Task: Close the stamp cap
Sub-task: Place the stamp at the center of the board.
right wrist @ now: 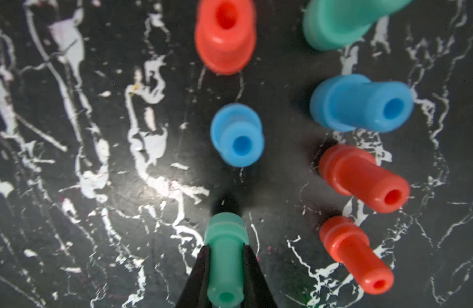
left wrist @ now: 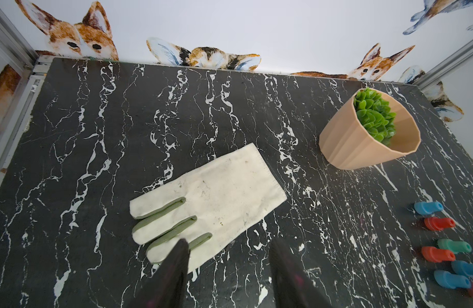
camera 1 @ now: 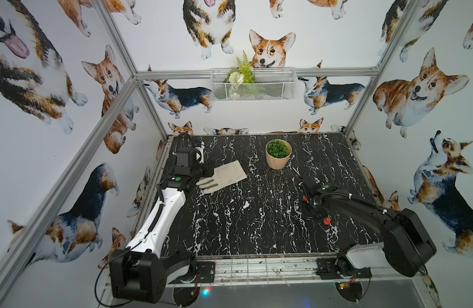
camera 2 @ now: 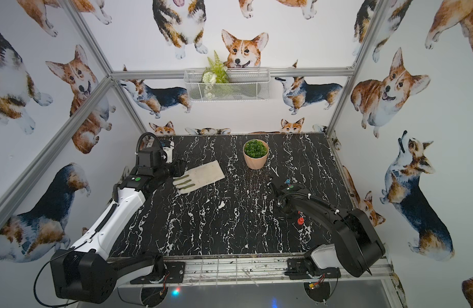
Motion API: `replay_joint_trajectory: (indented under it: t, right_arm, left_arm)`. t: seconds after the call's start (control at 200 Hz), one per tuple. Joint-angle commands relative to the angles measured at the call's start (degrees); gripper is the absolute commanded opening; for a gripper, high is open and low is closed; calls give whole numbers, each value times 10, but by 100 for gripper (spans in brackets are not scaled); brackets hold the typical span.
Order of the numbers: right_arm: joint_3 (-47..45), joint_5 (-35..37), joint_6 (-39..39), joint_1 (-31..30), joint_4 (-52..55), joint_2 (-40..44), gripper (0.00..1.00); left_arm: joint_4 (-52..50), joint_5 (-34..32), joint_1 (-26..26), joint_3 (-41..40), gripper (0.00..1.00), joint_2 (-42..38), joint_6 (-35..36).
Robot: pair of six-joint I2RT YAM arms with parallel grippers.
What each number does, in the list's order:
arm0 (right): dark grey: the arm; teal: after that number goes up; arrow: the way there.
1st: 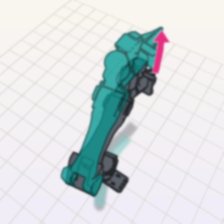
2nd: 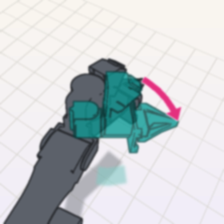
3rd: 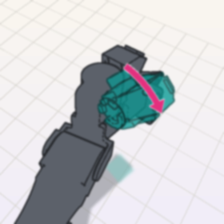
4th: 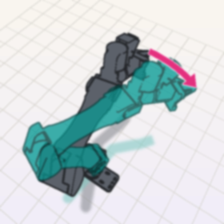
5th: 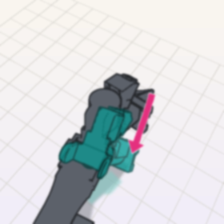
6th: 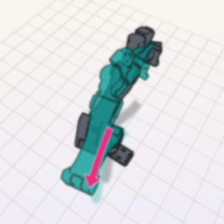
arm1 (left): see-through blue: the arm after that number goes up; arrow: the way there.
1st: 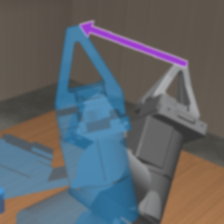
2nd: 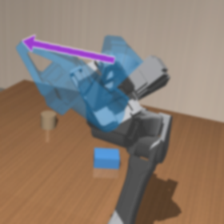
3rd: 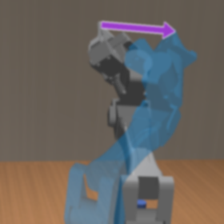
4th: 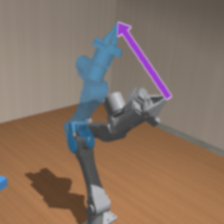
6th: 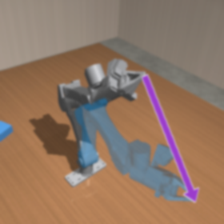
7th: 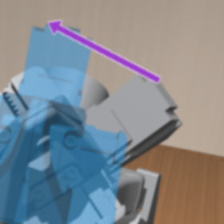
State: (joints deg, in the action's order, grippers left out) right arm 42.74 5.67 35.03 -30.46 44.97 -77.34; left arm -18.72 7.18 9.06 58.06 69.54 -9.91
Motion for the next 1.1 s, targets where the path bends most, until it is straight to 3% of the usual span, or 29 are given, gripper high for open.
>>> replay_joint_trajectory:
  t: [0.0, 0.305, 0.566, 1.091]
  right_arm:
    - [-20, -1, 8, 28, -43, 1, 2]
    - [-31, 0, 3, 31, -64, -20, 10]
    - [-26, -7, 4, 31, -51, -3, 32]
    - [-1, -6, 0, 31, -21, 16, 45]
  left_arm:
    - [11, 0, -1, -1, 52, 2, 2]
    - [10, -5, -1, -4, 52, 2, 2]
    - [10, -5, -1, -3, 52, 2, 2]
    - [8, -10, 0, -3, 52, 1, 5]
